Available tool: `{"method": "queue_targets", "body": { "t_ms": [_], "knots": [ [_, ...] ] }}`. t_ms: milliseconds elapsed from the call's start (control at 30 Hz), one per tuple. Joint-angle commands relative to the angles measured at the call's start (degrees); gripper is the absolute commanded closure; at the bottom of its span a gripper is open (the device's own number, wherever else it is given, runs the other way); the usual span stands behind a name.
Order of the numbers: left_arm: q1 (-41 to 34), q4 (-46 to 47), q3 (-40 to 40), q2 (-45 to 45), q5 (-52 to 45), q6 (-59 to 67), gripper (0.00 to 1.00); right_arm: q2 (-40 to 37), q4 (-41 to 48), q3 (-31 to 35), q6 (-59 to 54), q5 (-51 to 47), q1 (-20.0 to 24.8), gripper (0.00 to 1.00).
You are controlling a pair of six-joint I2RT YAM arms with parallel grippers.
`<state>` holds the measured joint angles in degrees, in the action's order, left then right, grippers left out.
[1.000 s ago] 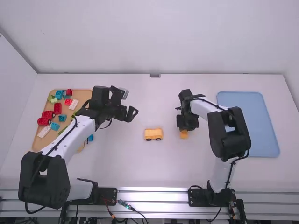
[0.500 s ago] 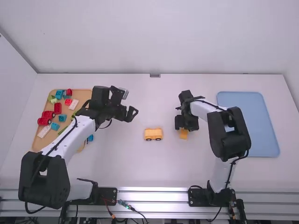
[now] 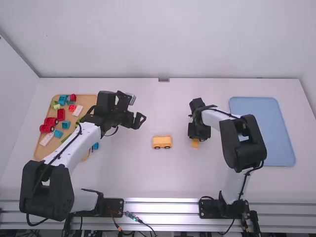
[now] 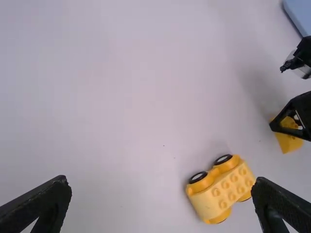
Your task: Assemble lego blocks to make yellow taxi
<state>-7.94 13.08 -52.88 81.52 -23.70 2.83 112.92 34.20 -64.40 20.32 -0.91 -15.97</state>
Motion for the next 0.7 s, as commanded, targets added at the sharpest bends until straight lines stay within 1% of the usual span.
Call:
{"method": "queue_targets", "body": {
  "t_ms": [0,67,100,200,367,433,500,567,600,633,667],
  "knots": [
    [-0.3,0.2,-1.0,-1.0,-0.1,0.0,0.01,1.1,0.7,2.2,2.8,-0.5,-0.2,0.57],
    [-0.3,0.2,-1.0,-1.0,-0.1,0.0,0.01,1.1,0.7,2.1,3.1,-0.5,-0.3,0.56],
    [-0.3,0.3,-1.0,-1.0,-0.1,0.0,0.01,1.1,0.6,2.2,3.1,-0.4,-0.3,0.53],
    [-0.3,0.3,-1.0,-1.0,-0.1,0.0,0.01,1.1,0.5,2.2,3.6,-0.5,-0.3,0.53],
    [-0.3,0.3,-1.0,-1.0,-0.1,0.0,0.01,0.5,-1.7,3.9,5.1,-1.6,-2.5,0.53],
    [-0.3,0.3,-1.0,-1.0,-0.1,0.0,0.01,-1.3,-3.4,5.9,6.1,-3.3,-3.4,0.51],
    [-0.3,0.3,-1.0,-1.0,-0.1,0.0,0.01,-4.8,-5.2,8.7,6.6,-4.5,-4.8,0.49],
    [-0.3,0.3,-1.0,-1.0,-0.1,0.0,0.01,-7.7,-6.8,10.9,6.8,-4.8,-5.2,0.45],
    [-0.3,0.3,-1.0,-1.0,-0.1,0.0,0.01,-8.8,-7.2,11.5,6.8,-4.7,-5.2,0.45],
    [-0.3,0.1,-1.0,-1.0,-0.1,0.0,0.01,-11.3,-8.7,13.6,6.4,-4.5,-4.9,0.45],
    [-0.3,0.2,-1.0,-1.0,-0.1,0.0,0.01,-13.3,-10.3,15.3,5.0,-3.7,-4.6,0.43]
  ]
}}
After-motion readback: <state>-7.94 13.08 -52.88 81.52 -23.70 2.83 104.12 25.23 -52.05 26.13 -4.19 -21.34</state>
